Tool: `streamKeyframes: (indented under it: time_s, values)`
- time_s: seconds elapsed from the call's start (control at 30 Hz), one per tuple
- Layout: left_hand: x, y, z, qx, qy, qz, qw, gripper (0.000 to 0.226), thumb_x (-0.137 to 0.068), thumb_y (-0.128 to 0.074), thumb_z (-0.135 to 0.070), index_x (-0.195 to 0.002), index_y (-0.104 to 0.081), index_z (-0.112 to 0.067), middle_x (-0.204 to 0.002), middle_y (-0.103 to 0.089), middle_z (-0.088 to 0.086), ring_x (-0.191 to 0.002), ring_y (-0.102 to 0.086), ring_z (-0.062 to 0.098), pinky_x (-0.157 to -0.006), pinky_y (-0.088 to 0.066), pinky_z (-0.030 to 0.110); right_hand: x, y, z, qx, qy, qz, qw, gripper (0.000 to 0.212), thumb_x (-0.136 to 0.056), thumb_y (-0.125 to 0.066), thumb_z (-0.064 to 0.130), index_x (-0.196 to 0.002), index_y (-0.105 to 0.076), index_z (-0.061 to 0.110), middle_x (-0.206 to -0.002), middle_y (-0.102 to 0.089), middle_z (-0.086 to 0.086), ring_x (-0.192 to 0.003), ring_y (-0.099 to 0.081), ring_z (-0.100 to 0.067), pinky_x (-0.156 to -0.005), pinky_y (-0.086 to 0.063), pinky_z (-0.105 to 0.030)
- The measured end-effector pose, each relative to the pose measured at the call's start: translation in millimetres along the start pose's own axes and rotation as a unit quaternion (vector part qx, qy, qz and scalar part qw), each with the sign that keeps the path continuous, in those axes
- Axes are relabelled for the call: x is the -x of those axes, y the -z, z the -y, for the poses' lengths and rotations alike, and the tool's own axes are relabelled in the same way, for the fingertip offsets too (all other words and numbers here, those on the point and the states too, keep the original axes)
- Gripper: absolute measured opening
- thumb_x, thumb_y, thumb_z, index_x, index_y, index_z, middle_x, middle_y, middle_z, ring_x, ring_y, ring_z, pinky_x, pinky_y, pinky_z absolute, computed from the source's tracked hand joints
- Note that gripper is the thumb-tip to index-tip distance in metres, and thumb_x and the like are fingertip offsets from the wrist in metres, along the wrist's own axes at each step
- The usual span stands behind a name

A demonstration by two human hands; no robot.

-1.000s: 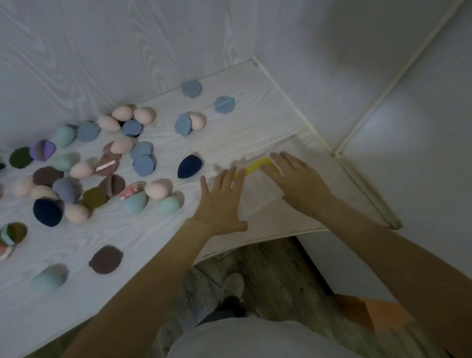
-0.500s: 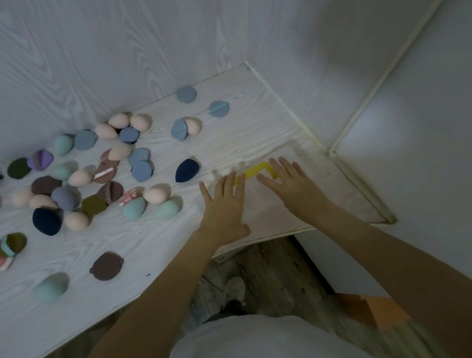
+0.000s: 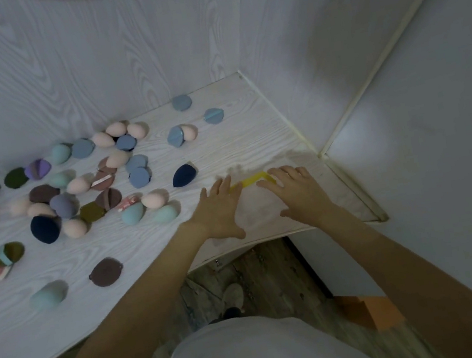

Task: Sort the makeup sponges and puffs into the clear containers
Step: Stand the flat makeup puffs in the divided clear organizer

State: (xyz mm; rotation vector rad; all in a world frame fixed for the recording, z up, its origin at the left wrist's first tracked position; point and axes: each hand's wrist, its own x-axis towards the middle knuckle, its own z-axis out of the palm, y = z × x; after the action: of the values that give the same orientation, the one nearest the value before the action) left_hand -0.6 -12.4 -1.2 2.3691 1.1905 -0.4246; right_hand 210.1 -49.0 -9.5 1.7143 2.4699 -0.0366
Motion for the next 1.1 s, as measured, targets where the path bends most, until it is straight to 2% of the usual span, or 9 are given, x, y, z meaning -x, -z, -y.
streamKeyframes:
  time_s: [0.07, 0.13, 0.2, 0.27, 0.5, 0.6, 0.73, 0.87, 1.1]
  values:
    - [6.6, 15.7, 10.1, 0.001, -0.02, -0.051, 0.998, 0.091, -0.074, -0.071, -0.044, -0.147, -0.022, -0.022, -0.156, -0.008, 0.007, -0.141, -0.011, 0.028, -0.112, -0.014, 0.043, 2.5, 17.1, -10.7, -0.039, 0.014, 0.005, 0.999, 0.069, -0.071, -0.077, 0.033, -0.133, -0.048, 0.023, -0.132, -0.053, -0.008, -0.114, -0.052, -0.029, -0.091, -0.038, -0.039]
    - [12.9, 27.1, 17.7, 0.01, -0.032, -0.206, 0.978, 0.068, -0.076, -0.069, -0.04, -0.137, -0.044, -0.024, -0.147, -0.036, 0.003, -0.132, -0.032, 0.028, -0.108, -0.019, 0.044, 3.7, 30.6, -21.0, -0.1, -0.008, -0.01, 0.995, 0.046, -0.089, -0.058, 0.029, -0.134, -0.046, 0.024, -0.129, -0.057, -0.005, -0.111, -0.053, -0.026, -0.091, -0.037, -0.035]
    - [13.5, 30.0, 23.6, 0.025, -0.008, -0.397, 0.917, 0.056, -0.076, -0.065, -0.042, -0.127, -0.055, -0.021, -0.128, -0.055, 0.004, -0.116, -0.049, 0.029, -0.103, -0.027, 0.051, 6.2, 39.1, -29.8, -0.159, -0.062, -0.051, 0.984, 0.035, -0.093, -0.051, 0.028, -0.128, -0.051, 0.021, -0.117, -0.064, -0.007, -0.098, -0.06, -0.028, -0.081, -0.044, -0.035]
    - [10.8, 24.3, 29.1, 0.074, 0.035, -0.489, 0.868, 0.054, -0.078, -0.061, -0.042, -0.126, -0.055, -0.018, -0.12, -0.058, 0.007, -0.108, -0.052, 0.028, -0.094, -0.037, 0.046, 6.0, 41.4, -36.3, -0.197, -0.133, -0.099, 0.966, 0.03, -0.093, -0.052, 0.032, -0.119, -0.055, 0.016, -0.107, -0.066, -0.009, -0.091, -0.062, -0.03, -0.073, -0.047, -0.034]
    - [-3.7, -31.6, 23.3, 0.319, 0.207, -0.27, 0.885, 0.066, -0.08, -0.061, -0.056, -0.126, -0.045, -0.012, -0.116, -0.057, 0.004, -0.092, -0.06, 0.021, -0.085, -0.048, 0.041, -12.9, 28.7, -65.8, -0.292, -0.365, -0.107, 0.877, 0.028, -0.094, -0.049, 0.038, -0.094, -0.054, 0.011, -0.087, -0.069, -0.012, -0.074, -0.066, -0.029, -0.069, -0.051, -0.034]
    - [-18.0, -28.4, 14.6, 0.482, 0.19, -0.156, 0.841, 0.08, -0.076, -0.057, -0.064, -0.137, -0.031, -0.019, -0.119, -0.058, -0.003, -0.096, -0.061, 0.017, -0.089, -0.049, 0.038, -23.3, 26.0, -61.3, -0.474, -0.395, -0.101, 0.78, 0.015, -0.095, -0.048, 0.023, -0.104, -0.05, 0.011, -0.089, -0.067, -0.016, -0.058, -0.064, -0.024, -0.055, -0.05, -0.029]
    - [-28.5, -24.1, 5.9, 0.483, 0.153, -0.167, 0.846, 0.084, -0.08, -0.071, -0.036, -0.145, -0.02, -0.023, -0.12, -0.044, -0.005, -0.1, -0.052, 0.015, -0.084, -0.042, 0.029, -27.4, 13.8, -37.1, -0.546, -0.392, -0.087, 0.736, 0.044, -0.095, -0.039, 0.009, -0.133, -0.033, 0.03, -0.086, -0.052, -0.003, -0.055, -0.062, -0.022, -0.046, -0.049, -0.026]
    - [-25.8, -33.0, 21.7, 0.425, 0.137, -0.162, 0.88, 0.086, -0.079, -0.067, -0.005, -0.147, -0.018, -0.025, -0.132, -0.044, 0.005, -0.097, -0.05, 0.016, -0.08, -0.043, 0.026, -19.5, -14.7, -16.8, -0.458, -0.372, -0.042, 0.806, 0.066, -0.093, -0.046, 0.007, -0.146, -0.017, 0.032, -0.123, -0.047, -0.008, -0.092, -0.058, -0.026, -0.075, -0.052, -0.041]
    - [-5.3, -50.6, 34.4, 0.454, 0.111, -0.164, 0.869, 0.084, -0.078, -0.07, -0.008, -0.145, -0.023, -0.027, -0.121, -0.045, 0.0, -0.097, -0.051, 0.015, -0.081, -0.046, 0.026, -11.6, -42.2, 0.7, -0.345, -0.313, 0.08, 0.881, 0.058, -0.094, -0.047, 0.009, -0.146, -0.023, 0.012, -0.154, -0.013, -0.014, -0.138, -0.018, -0.03, -0.111, -0.023, -0.039]
